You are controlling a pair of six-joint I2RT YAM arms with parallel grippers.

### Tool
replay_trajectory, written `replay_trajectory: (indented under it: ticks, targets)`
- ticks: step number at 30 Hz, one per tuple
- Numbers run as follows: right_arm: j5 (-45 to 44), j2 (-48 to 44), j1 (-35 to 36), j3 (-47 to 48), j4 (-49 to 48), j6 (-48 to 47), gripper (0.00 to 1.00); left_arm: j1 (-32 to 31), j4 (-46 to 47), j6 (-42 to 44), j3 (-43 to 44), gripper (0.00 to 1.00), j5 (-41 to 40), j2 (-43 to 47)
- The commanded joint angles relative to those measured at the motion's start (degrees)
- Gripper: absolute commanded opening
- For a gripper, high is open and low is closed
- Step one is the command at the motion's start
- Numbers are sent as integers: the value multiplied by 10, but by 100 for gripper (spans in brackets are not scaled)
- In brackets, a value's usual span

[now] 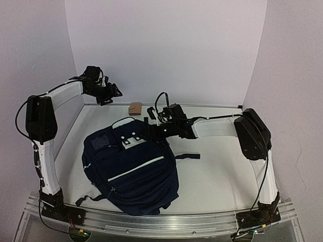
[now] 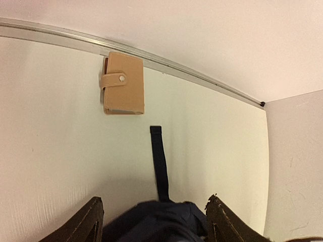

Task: Pack the student bag
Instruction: Adjust the student bag at the center of the board.

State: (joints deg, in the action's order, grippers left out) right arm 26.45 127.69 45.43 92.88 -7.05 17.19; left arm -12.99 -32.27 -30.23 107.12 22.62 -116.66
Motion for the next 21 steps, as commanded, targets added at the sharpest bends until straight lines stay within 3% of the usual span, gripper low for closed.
replay_trajectory:
  ticks: [1, 9, 13, 21]
  targets:
    - [72, -8, 29, 10, -11, -17, 78, 6, 49, 39, 103, 68, 16, -94]
    - [-126, -115, 12, -83, -11, 11, 89, 10, 99, 12, 277, 64, 57, -279]
    - [-139, -140, -12, -107, -10, 20, 89, 10, 115, 11, 307, 65, 50, -326]
    - [-139, -150, -34, -119, -9, 25, 88, 9, 156, -2, 285, 65, 53, -361]
